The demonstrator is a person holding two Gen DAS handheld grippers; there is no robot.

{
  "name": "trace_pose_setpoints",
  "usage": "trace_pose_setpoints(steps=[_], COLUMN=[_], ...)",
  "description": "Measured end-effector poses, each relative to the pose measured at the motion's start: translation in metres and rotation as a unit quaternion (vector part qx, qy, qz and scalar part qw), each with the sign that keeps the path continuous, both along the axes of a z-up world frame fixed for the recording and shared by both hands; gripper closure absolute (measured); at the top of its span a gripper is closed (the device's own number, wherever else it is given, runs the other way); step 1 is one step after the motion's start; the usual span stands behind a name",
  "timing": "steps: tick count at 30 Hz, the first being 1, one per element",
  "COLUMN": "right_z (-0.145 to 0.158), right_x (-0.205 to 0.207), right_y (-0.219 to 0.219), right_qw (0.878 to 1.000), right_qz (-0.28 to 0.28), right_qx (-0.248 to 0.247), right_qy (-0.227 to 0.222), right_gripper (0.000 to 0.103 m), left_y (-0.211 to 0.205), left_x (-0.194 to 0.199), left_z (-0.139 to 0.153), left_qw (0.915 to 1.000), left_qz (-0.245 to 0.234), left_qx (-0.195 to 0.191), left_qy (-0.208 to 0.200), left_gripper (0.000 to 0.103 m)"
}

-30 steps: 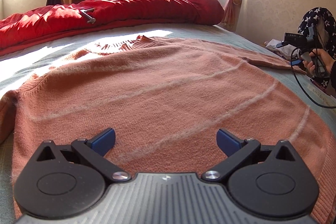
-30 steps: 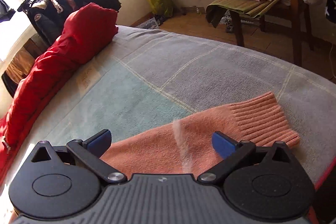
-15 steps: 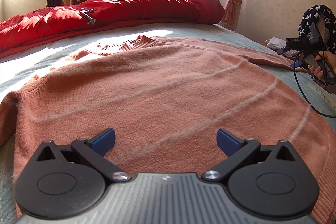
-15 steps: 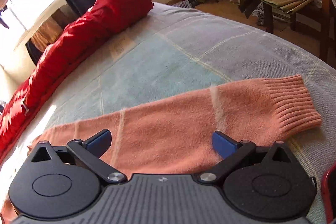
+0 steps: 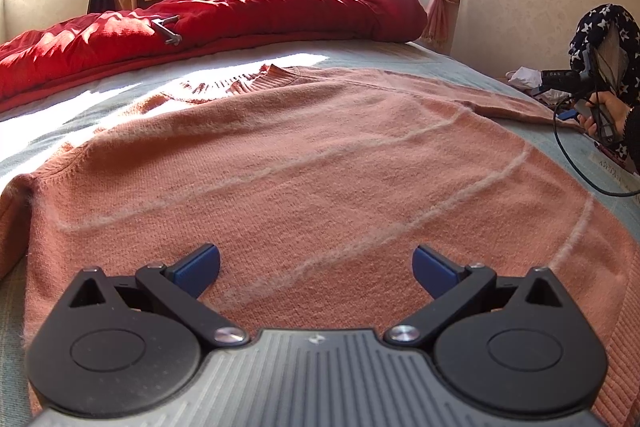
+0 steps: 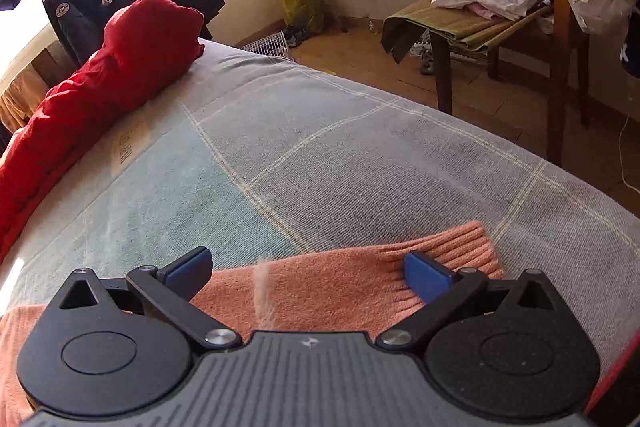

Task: Fold clothes

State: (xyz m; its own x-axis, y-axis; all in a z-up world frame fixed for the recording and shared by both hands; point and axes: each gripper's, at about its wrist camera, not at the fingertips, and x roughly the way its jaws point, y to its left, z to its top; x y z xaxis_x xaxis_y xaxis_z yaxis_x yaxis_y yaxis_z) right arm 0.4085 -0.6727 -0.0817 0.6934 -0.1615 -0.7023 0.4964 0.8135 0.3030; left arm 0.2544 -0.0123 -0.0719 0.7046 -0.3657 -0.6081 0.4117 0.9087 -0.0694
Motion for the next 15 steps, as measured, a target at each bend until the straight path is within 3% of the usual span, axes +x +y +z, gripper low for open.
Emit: trace_pose_setpoints(steps=[3,8,12,15], right_z=[0.010,0.036,0.066,0.085], right_x=[0.005,0.009,0.012,0.005], right_y=[0.010,0.083,0.177,0.257], right_qw=[1.000,0.994,0.975,0.952], right_qz=[-0.012,0.102,0.218,0.305], right_qx=[0.004,0.026,-0.003,-0.013], right_qy=[0.009,0.022,0.038,0.033], right_gripper=[0.000,0.000,0.000,0.000], left_y=[0.000,0.002,0.004,0.005], left_x=[-0.001,-0.009,-0.020,-0.033], left_z=[0.001,0.011,0.024,0.035], left_qw=[1.0000,0.9997,0.9987,0.9969], left_qz=[0.000,-0.008,-0.025,-0.041], left_qx=[-0.001,-0.014,-0.030,-0.043], left_qy=[-0.002,-0.016,-0.031,-0.052], left_gripper=[0.001,0.001,0.001,0.001])
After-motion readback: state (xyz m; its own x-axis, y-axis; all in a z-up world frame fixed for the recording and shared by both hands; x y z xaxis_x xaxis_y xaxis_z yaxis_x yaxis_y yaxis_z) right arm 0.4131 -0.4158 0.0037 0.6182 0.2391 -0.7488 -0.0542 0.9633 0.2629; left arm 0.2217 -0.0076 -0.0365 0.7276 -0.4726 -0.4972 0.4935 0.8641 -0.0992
